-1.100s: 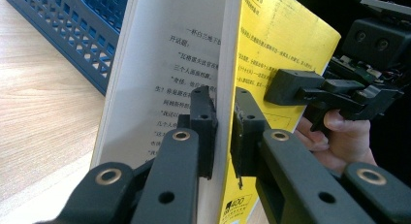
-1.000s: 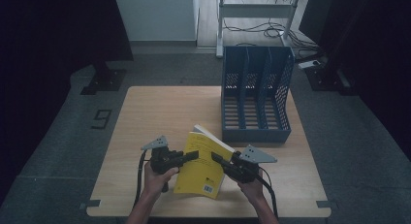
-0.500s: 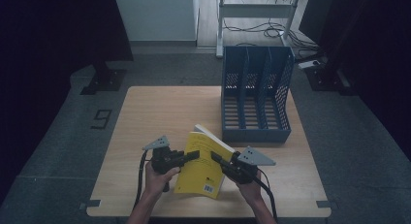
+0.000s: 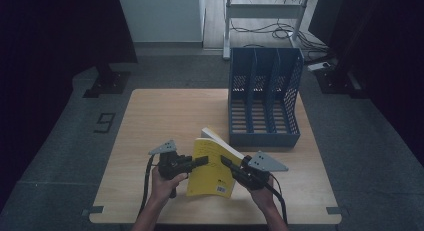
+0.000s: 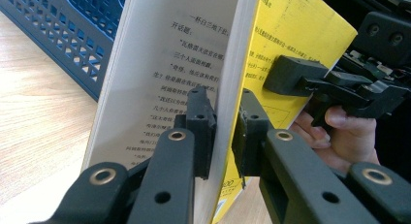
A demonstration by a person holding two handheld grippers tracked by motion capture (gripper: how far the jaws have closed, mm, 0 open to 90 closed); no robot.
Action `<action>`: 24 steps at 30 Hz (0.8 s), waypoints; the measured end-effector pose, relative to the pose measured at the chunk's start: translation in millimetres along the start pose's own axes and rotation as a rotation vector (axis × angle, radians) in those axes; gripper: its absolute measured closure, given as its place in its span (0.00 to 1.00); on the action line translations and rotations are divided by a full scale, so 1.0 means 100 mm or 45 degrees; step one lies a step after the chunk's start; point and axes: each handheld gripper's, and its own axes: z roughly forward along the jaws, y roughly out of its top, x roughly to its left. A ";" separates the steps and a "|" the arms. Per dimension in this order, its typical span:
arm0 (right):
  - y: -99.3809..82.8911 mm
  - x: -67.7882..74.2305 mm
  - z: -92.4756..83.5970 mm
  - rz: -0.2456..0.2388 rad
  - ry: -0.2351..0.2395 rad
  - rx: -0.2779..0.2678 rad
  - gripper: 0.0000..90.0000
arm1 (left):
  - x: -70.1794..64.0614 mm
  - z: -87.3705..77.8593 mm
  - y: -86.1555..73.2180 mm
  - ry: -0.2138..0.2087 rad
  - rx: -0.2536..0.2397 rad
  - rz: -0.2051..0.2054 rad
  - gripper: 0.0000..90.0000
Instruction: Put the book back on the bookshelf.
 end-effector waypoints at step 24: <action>0.10 -0.09 0.05 0.058 0.058 0.041 0.80 | -0.01 0.00 0.00 0.026 0.031 0.033 0.89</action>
